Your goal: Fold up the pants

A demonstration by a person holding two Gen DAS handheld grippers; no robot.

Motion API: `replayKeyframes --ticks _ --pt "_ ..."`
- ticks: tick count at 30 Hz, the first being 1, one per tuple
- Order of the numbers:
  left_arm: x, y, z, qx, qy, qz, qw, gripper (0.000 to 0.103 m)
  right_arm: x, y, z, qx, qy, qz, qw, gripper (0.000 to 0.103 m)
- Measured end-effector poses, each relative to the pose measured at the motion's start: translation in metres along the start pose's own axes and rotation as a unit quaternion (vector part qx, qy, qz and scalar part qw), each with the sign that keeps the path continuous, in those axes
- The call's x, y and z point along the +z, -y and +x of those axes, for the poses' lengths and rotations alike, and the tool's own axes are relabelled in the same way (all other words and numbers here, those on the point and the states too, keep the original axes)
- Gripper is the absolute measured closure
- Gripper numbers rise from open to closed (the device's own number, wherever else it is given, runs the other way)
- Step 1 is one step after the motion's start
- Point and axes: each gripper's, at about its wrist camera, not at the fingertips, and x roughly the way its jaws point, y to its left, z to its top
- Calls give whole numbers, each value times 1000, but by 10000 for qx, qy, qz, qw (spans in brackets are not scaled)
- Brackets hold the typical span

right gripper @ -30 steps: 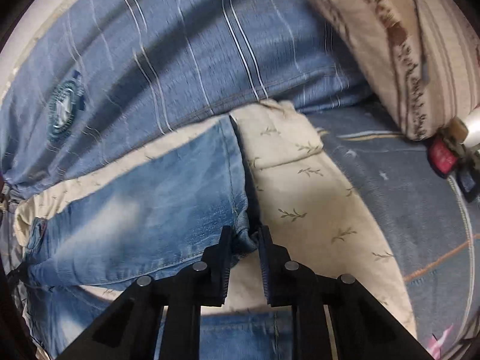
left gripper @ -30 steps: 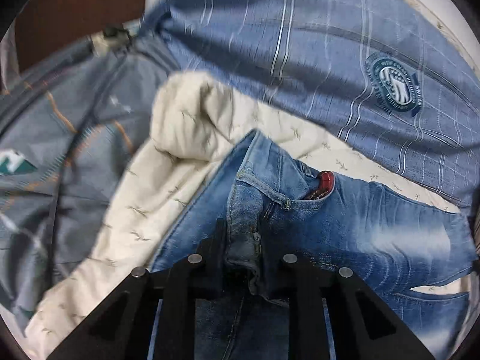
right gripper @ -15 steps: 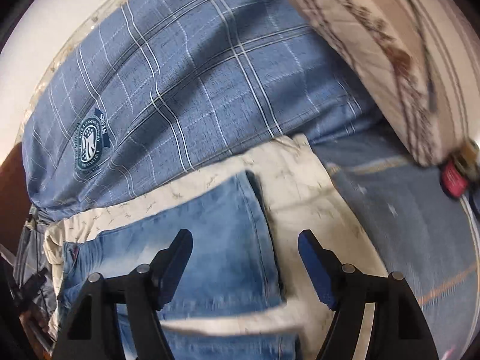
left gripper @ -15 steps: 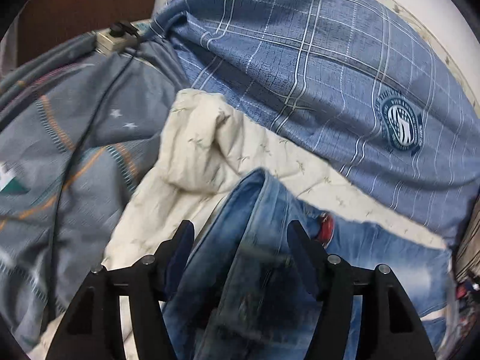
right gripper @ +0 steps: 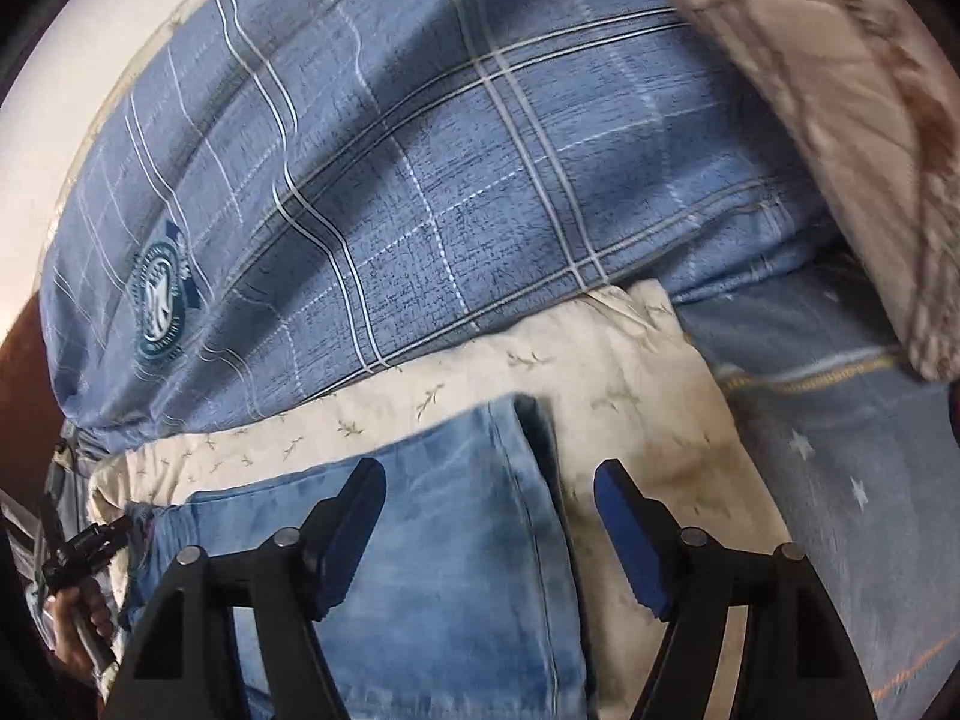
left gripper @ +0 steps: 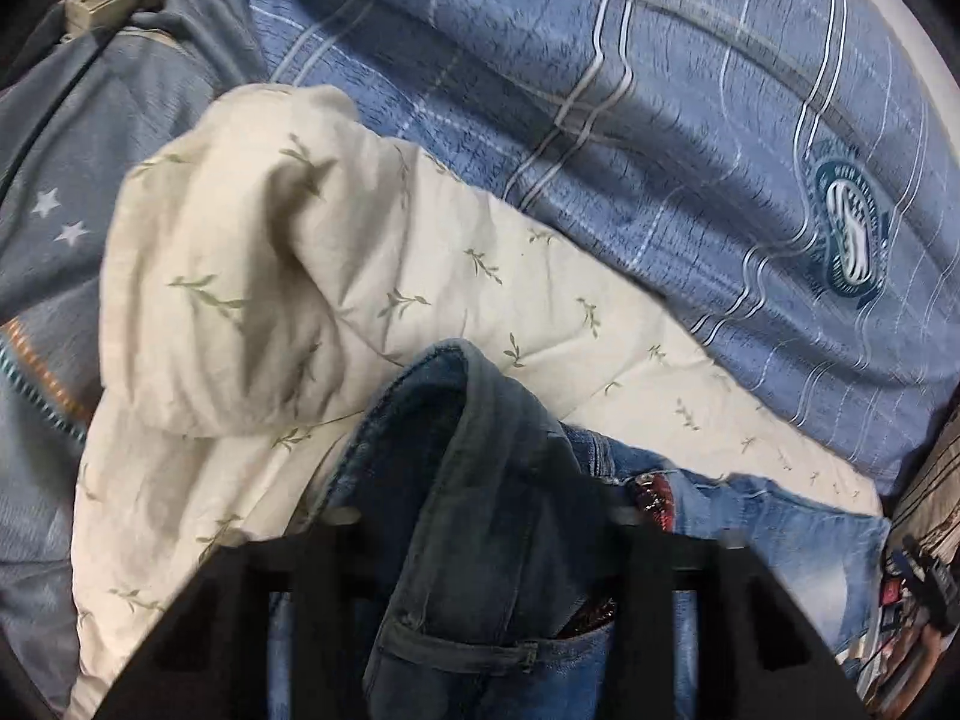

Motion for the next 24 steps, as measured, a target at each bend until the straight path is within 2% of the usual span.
replayKeyframes --ticks 2,7,9,10,11,13,16,24 --pt "2 1 3 109 26 -5 9999 75 8 -5 12 -112 -92 -107 9998 36" --pt "7 -1 12 125 -89 -53 9999 76 18 -14 40 -463 -273 -325 9980 50" --pt "8 -2 17 149 -73 -153 9997 76 18 -17 47 -592 -289 -434 9969 69" --pt "9 -2 19 171 -116 -146 9997 76 18 -19 50 -704 -292 -471 9960 72" --pt "9 -1 20 234 -97 -108 9996 79 17 -20 49 -797 -236 -526 9952 81" --pt "10 3 19 260 -31 53 9996 97 15 -21 48 -871 -197 -613 9941 83" --pt "9 12 13 354 127 168 9992 98 14 -26 38 -911 -23 -739 9931 83" --pt "6 9 -44 -205 598 -60 9980 98 12 -18 -3 -582 308 -407 9970 83"
